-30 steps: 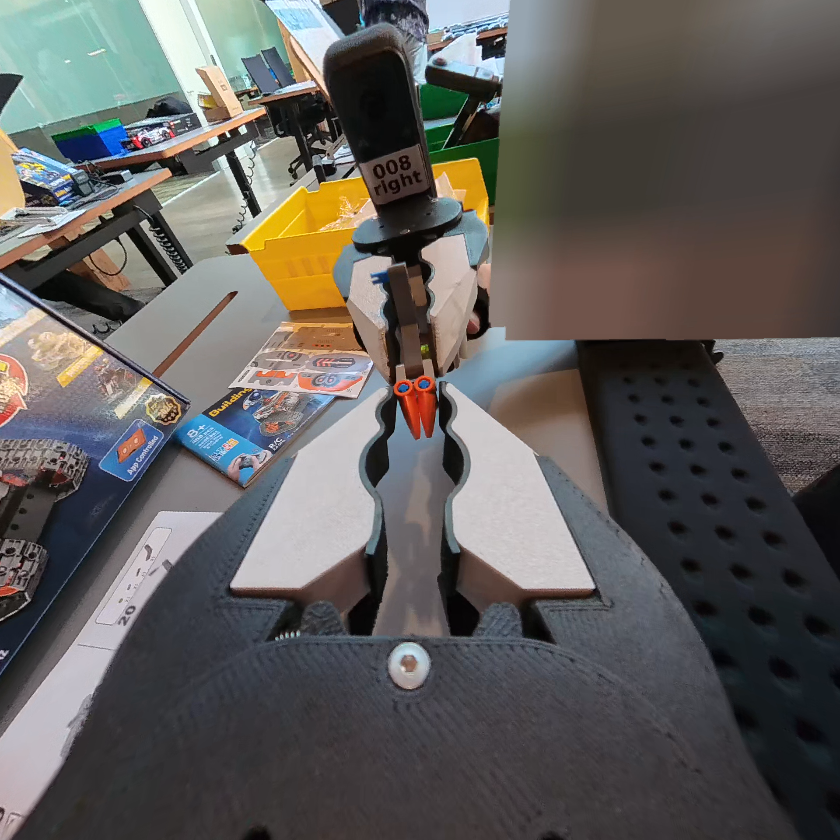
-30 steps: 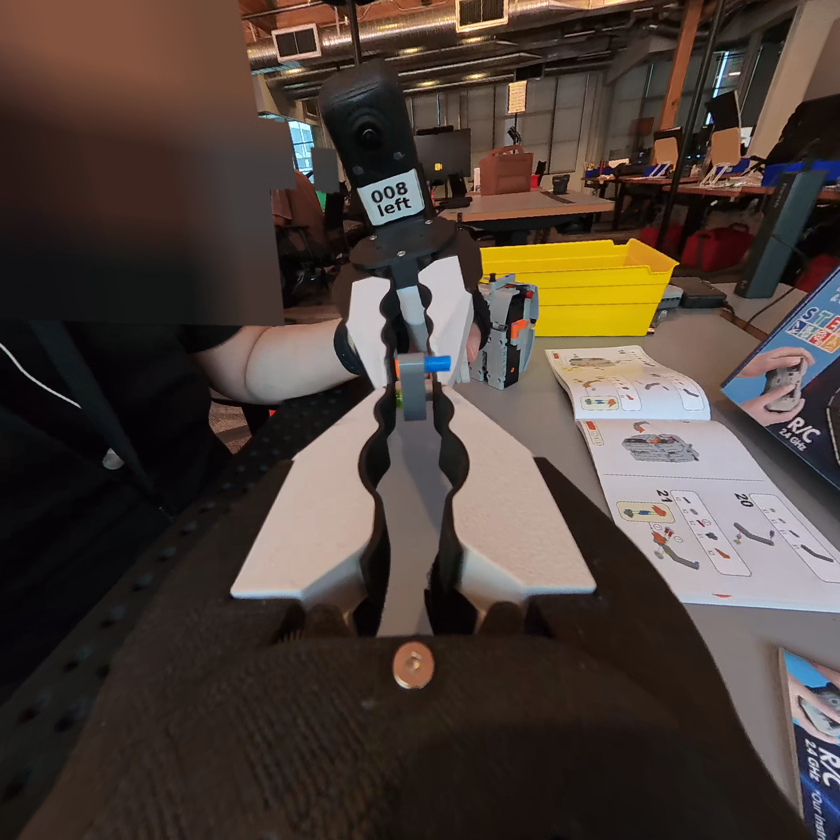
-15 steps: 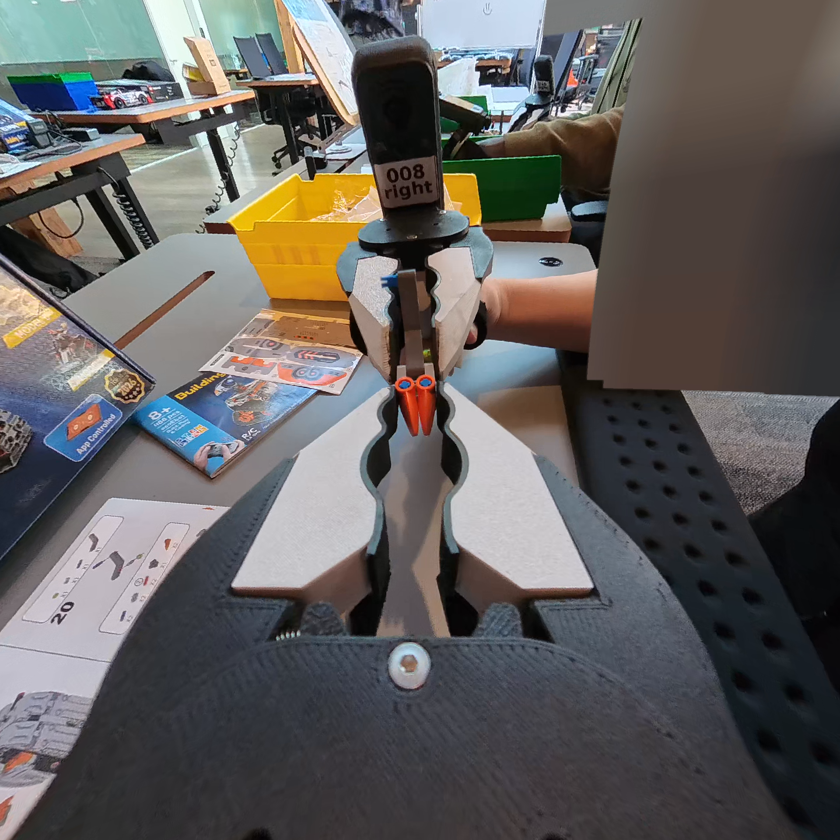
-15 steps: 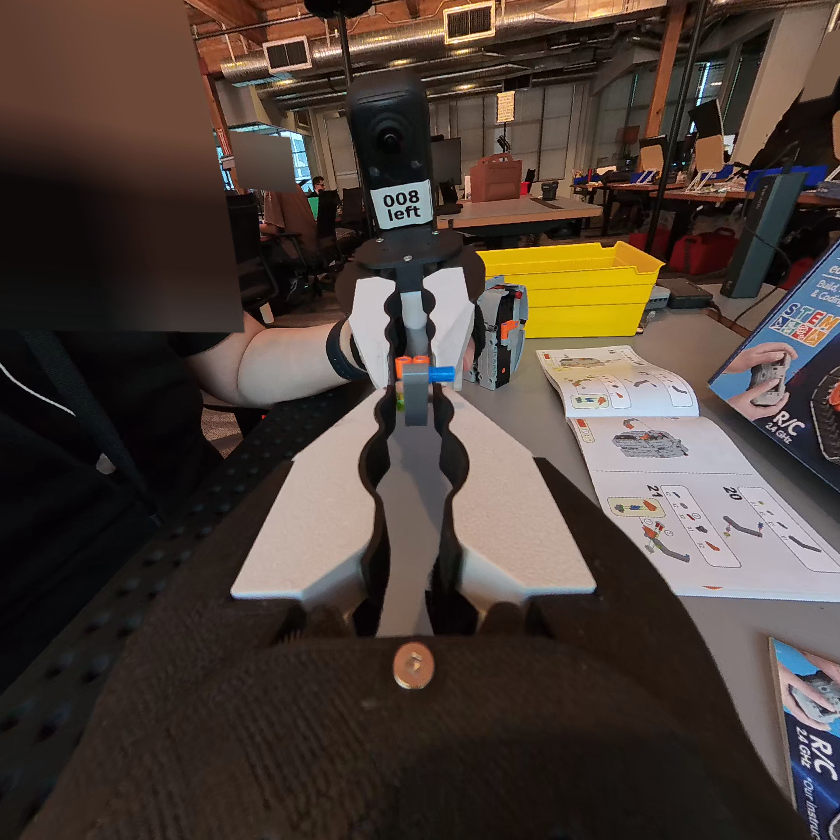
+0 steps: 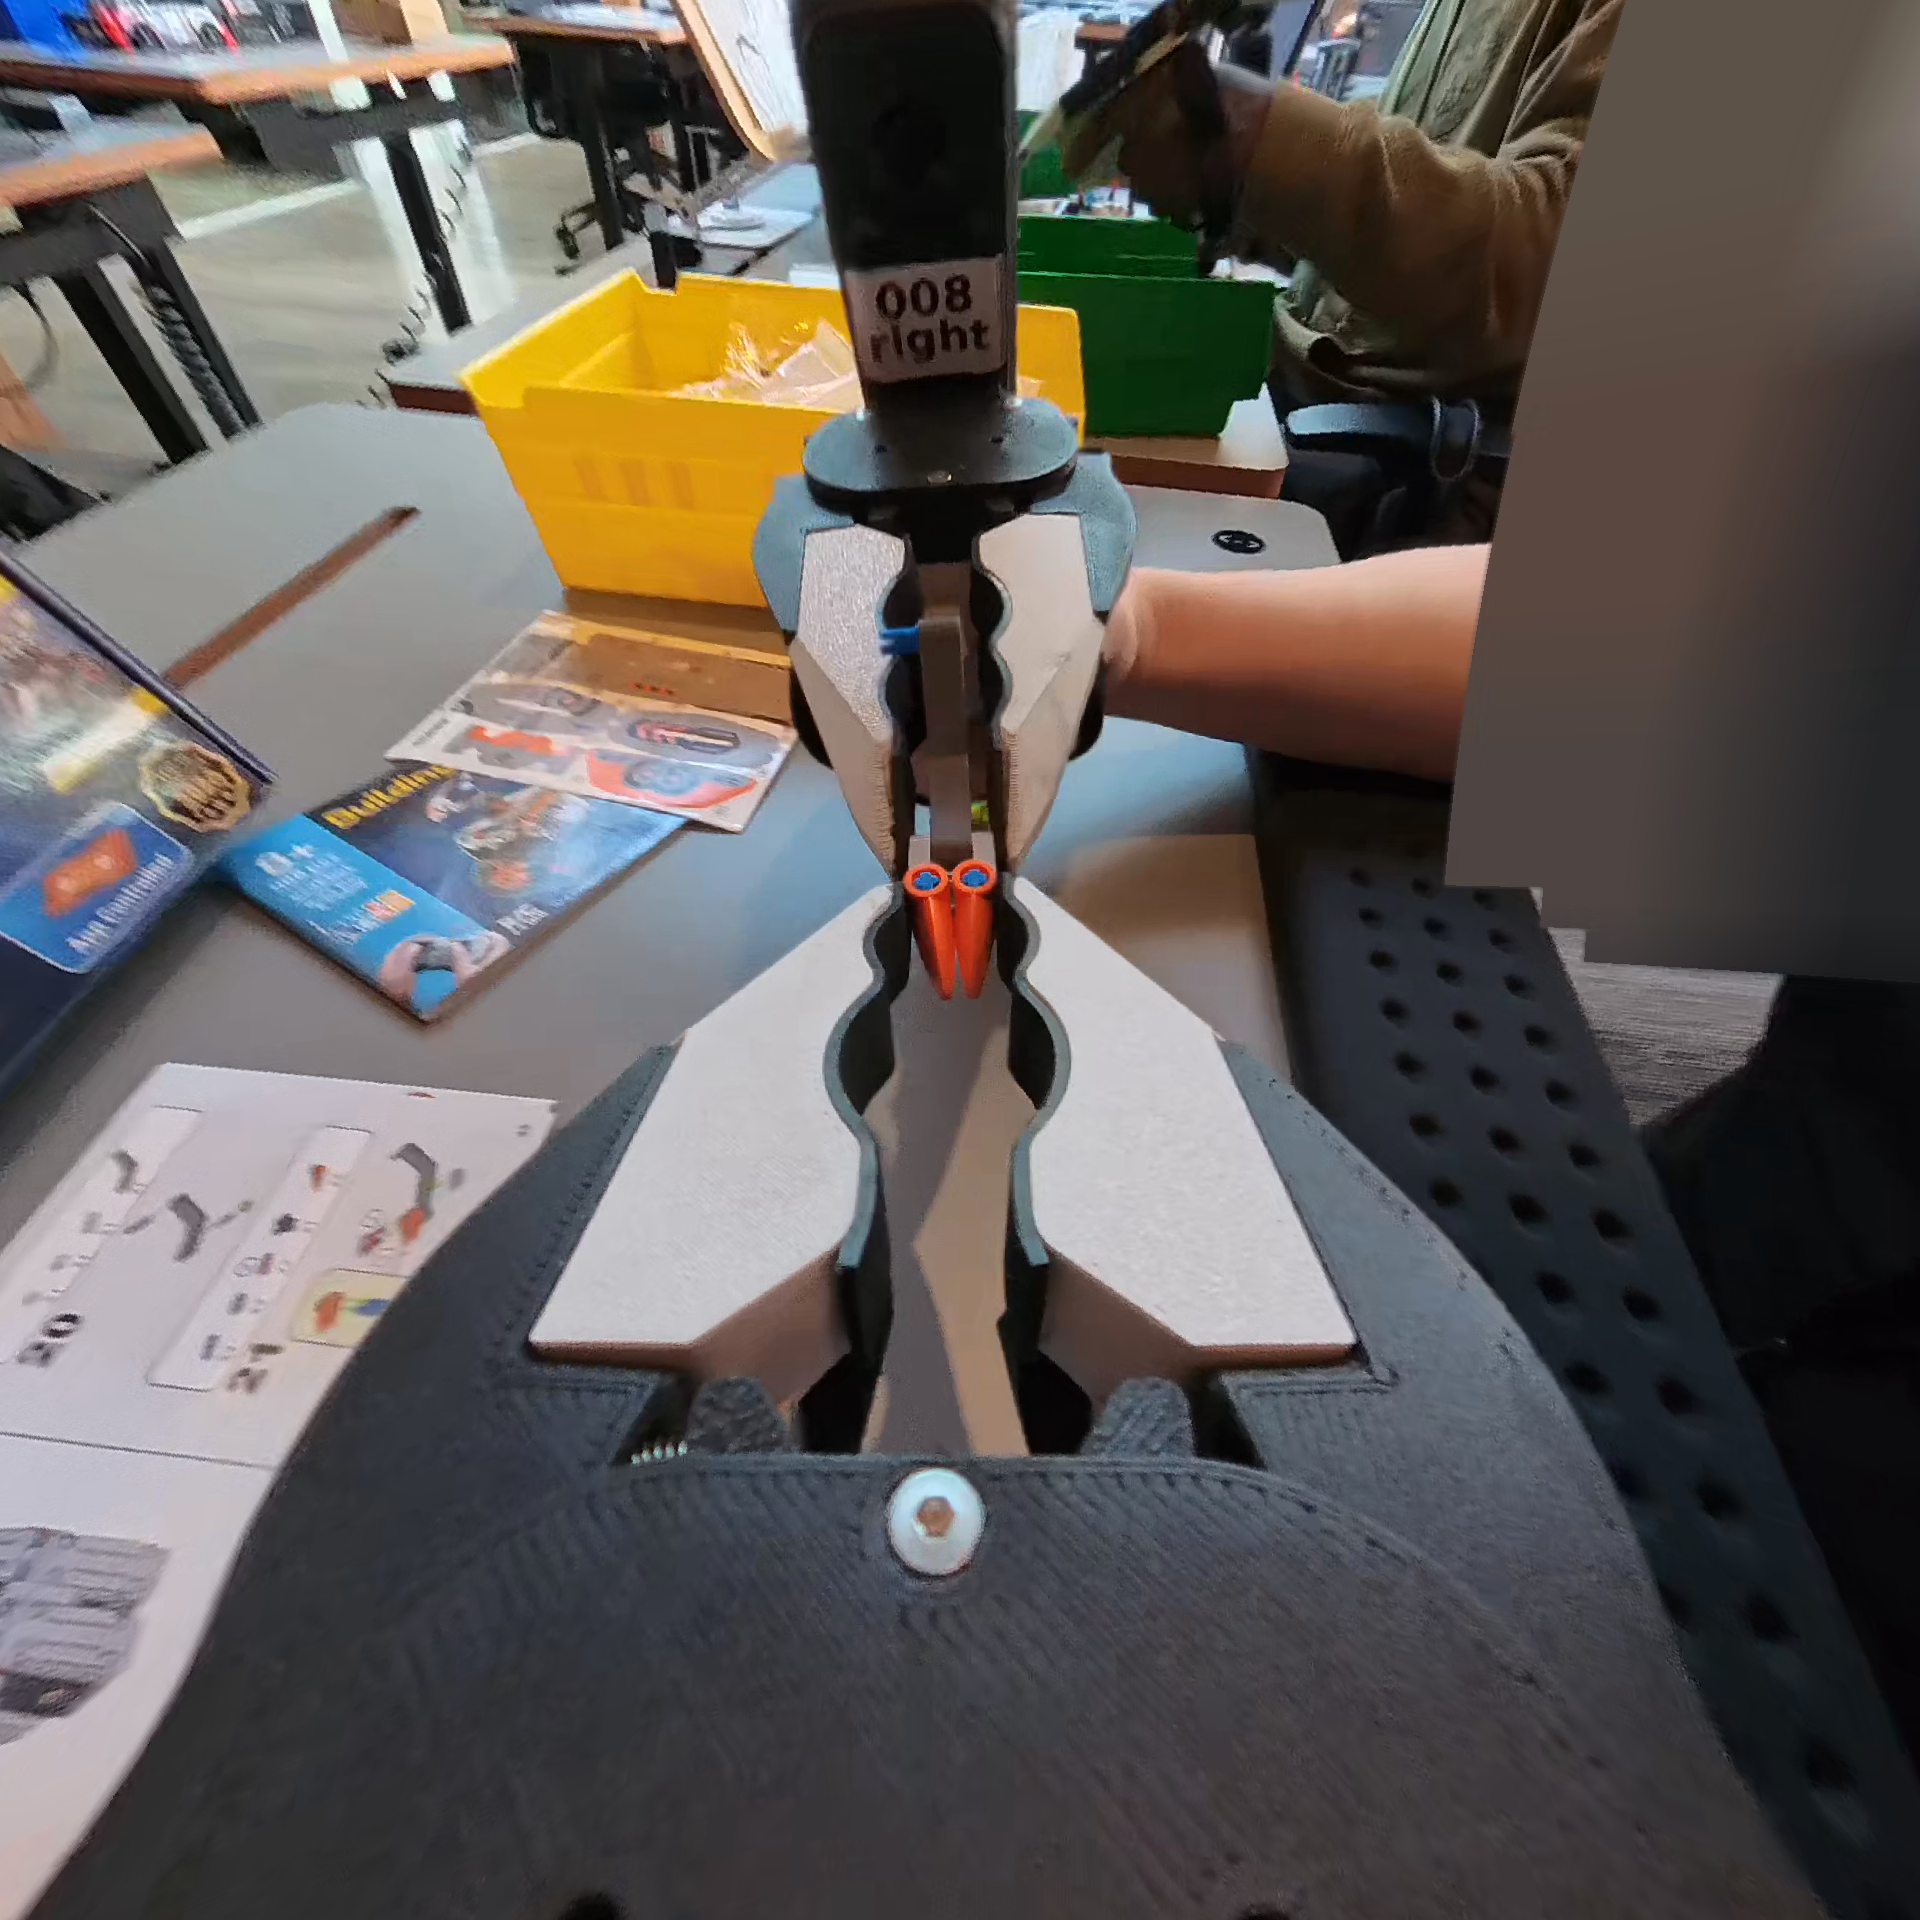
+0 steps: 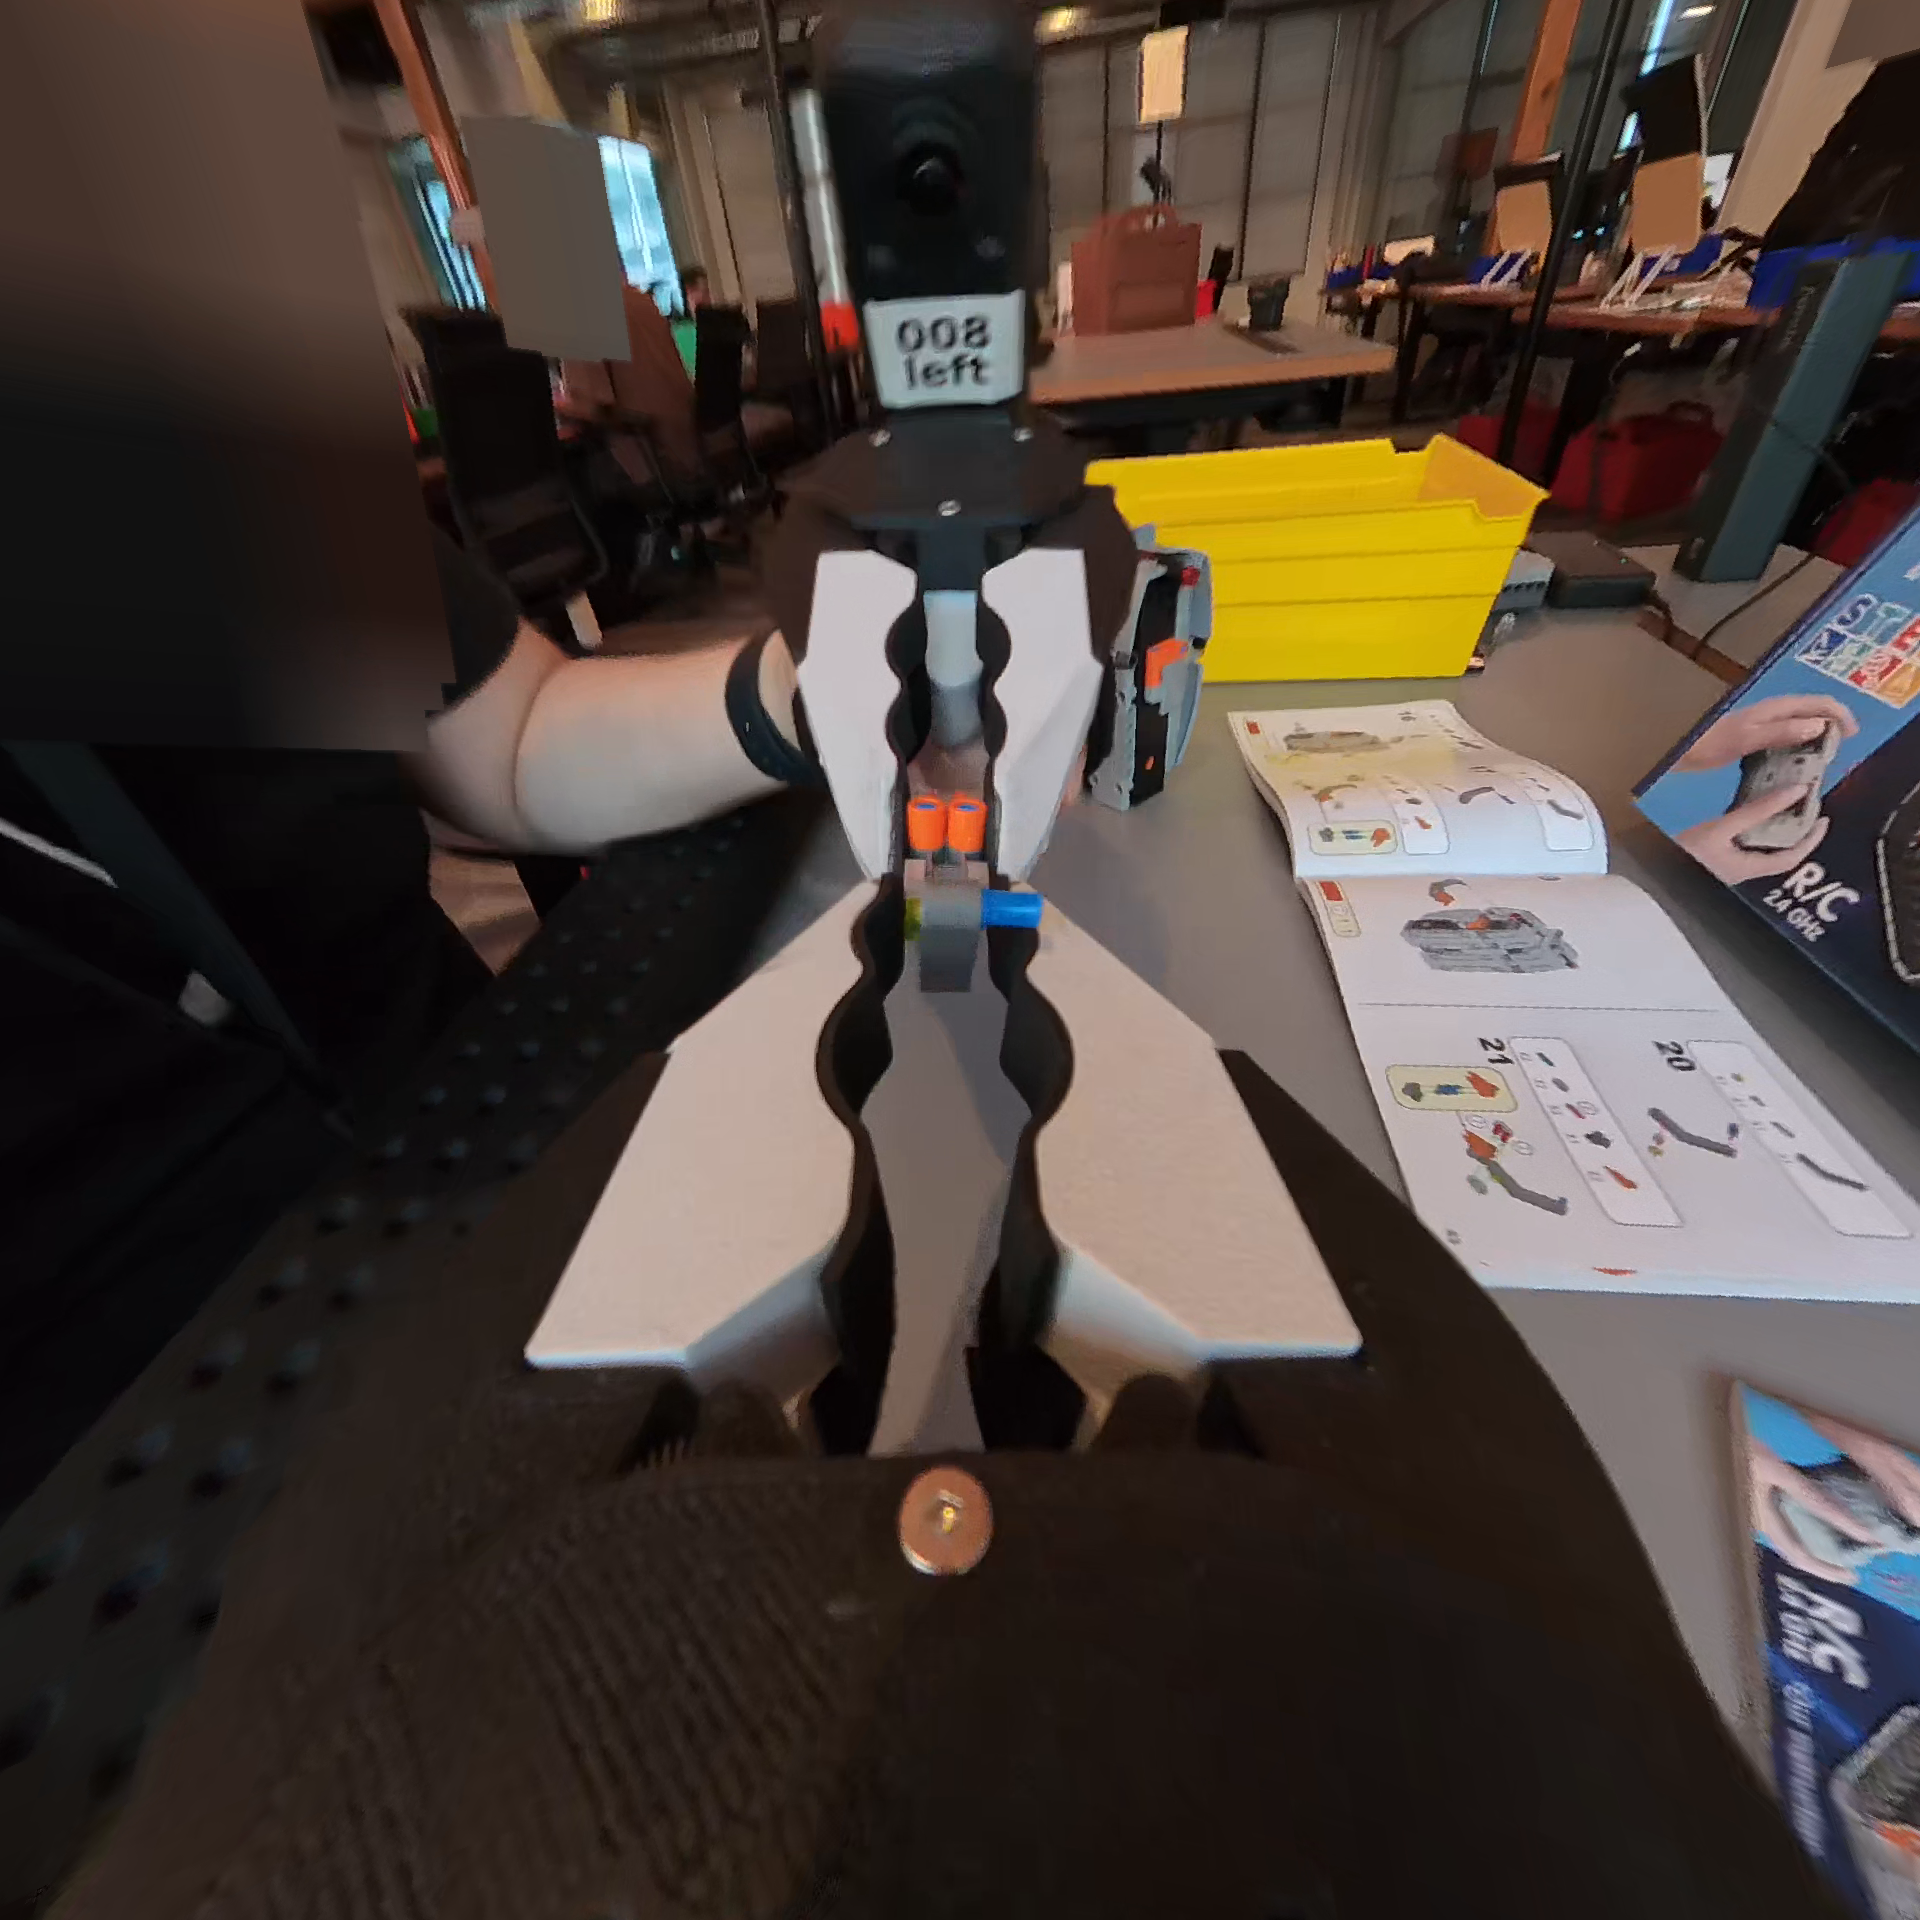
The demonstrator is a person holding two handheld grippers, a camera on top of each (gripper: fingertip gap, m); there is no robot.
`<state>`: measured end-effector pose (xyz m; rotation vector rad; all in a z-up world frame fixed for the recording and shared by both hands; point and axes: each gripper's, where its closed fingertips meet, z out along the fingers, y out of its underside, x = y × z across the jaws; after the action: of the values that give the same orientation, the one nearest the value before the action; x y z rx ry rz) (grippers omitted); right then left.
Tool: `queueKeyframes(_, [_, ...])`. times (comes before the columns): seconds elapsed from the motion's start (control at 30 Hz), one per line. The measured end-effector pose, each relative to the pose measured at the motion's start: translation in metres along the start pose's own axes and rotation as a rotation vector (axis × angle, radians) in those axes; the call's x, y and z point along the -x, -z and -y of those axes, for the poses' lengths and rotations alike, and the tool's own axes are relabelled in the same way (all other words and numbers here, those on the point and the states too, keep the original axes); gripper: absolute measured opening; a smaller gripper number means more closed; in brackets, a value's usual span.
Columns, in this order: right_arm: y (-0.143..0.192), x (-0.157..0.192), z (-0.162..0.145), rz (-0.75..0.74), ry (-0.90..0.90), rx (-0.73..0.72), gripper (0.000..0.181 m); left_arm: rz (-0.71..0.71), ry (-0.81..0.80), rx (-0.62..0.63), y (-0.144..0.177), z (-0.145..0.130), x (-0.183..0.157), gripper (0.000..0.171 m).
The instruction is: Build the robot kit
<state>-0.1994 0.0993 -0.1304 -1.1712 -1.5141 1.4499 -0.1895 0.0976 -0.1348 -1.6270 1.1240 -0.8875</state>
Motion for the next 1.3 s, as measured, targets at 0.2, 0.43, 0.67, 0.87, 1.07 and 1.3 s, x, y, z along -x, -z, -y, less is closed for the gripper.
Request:
queueKeyframes(0.2, [0.000, -0.020, -0.016, -0.036, -0.151, 0.021, 0.053, 0.103, -0.006, 0.081, -0.001, -0.008, 0.011, 0.014])
queueKeyframes(0.43, [0.037, -0.066, -0.030, -0.247, -0.233, -0.001, 0.046, 0.393, 0.257, 0.246, 0.032, -0.049, 0.046, 0.014])
queueKeyframes(0.67, [0.049, -0.096, -0.057, -0.404, -0.273, 0.085, 0.043, 0.658, 0.377, 0.385, 0.066, -0.108, 0.057, 0.014])
queueKeyframes(0.87, [0.040, -0.094, -0.069, -0.421, -0.217, 0.181, 0.044, 0.669, 0.477, 0.427, 0.056, -0.134, 0.054, 0.014])
queueKeyframes(1.07, [0.036, -0.095, -0.068, -0.448, -0.148, 0.211, 0.044, 0.662, 0.445, 0.454, 0.057, -0.140, 0.051, 0.026])
queueKeyframes(1.3, [0.035, -0.090, -0.069, -0.477, -0.168, 0.294, 0.049, 0.772, 0.359, 0.399, 0.099, -0.128, 0.016, 0.046])
